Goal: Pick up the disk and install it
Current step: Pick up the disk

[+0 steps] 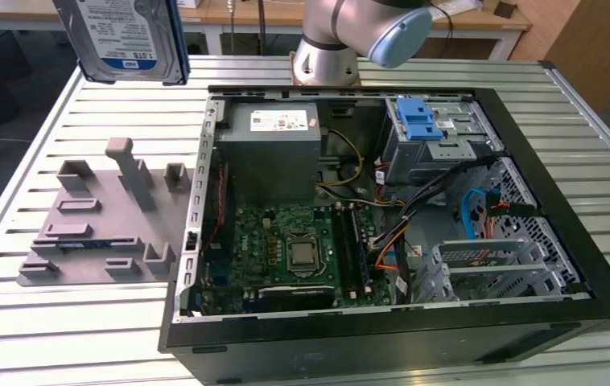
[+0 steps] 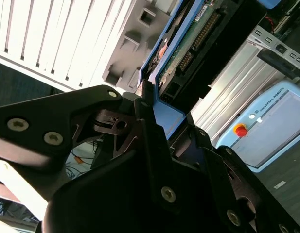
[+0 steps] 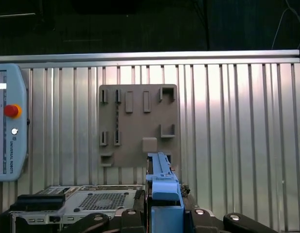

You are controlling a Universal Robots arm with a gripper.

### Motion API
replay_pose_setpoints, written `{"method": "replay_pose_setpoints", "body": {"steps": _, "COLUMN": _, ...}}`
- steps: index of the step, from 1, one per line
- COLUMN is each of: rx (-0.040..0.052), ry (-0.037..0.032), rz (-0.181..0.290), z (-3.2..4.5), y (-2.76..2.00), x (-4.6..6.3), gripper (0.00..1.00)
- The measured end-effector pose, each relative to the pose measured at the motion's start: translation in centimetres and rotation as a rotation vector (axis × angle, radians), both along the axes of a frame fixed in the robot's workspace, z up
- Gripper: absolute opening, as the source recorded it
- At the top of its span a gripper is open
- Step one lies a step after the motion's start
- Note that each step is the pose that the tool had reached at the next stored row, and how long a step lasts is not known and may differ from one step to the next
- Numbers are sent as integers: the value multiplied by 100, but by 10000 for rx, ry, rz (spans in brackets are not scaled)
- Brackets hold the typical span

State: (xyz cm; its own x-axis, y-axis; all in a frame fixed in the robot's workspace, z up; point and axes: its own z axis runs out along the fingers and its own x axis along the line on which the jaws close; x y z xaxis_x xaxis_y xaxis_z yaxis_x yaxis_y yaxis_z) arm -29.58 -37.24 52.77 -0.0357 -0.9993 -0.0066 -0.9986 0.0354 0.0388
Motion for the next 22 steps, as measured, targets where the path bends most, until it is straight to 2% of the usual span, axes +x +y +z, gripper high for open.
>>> {"method": "replay_pose_setpoints", "body": {"steps": 7, "rx": 0, "ry": 2, "rz": 1, "z": -1, "y": -41, "x": 104, "gripper": 36}}
{"method": "replay_pose_setpoints", "body": {"steps": 10, "rx": 1, "ry": 2, "rz": 0, "z": -1, "y": -42, "x": 147, "gripper": 36}}
{"method": "replay_pose_setpoints", "body": {"steps": 22, "rx": -2, "ry": 15, "rz": 0, "z": -2, "y": -59, "x": 465, "gripper": 36}}
